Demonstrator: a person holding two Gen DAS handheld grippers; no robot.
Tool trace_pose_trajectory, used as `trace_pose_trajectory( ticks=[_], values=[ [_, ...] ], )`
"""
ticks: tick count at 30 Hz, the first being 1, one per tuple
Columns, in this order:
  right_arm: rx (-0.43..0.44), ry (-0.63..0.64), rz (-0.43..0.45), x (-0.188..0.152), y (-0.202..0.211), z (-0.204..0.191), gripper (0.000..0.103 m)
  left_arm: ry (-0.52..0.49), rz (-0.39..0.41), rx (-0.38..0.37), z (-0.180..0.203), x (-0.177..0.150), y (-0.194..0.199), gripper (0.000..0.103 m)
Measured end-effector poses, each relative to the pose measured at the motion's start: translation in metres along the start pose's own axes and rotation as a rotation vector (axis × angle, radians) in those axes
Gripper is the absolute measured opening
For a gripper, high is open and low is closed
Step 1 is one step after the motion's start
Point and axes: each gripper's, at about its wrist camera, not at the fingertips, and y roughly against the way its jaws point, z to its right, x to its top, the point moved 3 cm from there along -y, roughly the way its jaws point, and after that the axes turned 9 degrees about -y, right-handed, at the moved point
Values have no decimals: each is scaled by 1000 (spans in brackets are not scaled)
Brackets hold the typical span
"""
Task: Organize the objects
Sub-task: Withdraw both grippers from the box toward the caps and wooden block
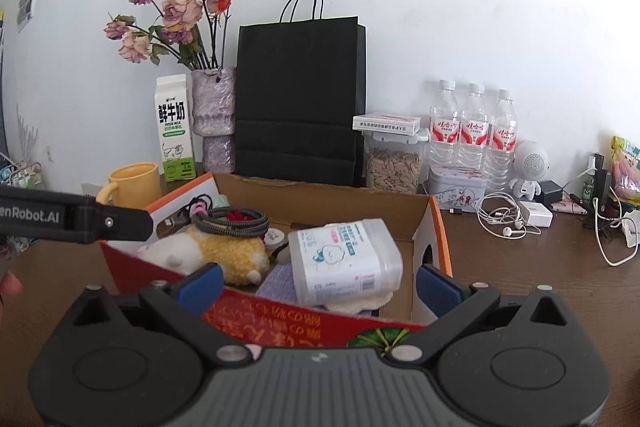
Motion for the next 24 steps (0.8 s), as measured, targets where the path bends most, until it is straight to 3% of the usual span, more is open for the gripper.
trace_pose_trajectory(
  ticks=[15, 24],
  values=[
    [7, 51, -158, -67, 33, -11, 103, -25, -93, 27, -7, -53, 29, 103],
    [36, 71, -246, -89, 36, -17, 103, -56, -156, 18, -6, -82, 36, 103]
  ],
)
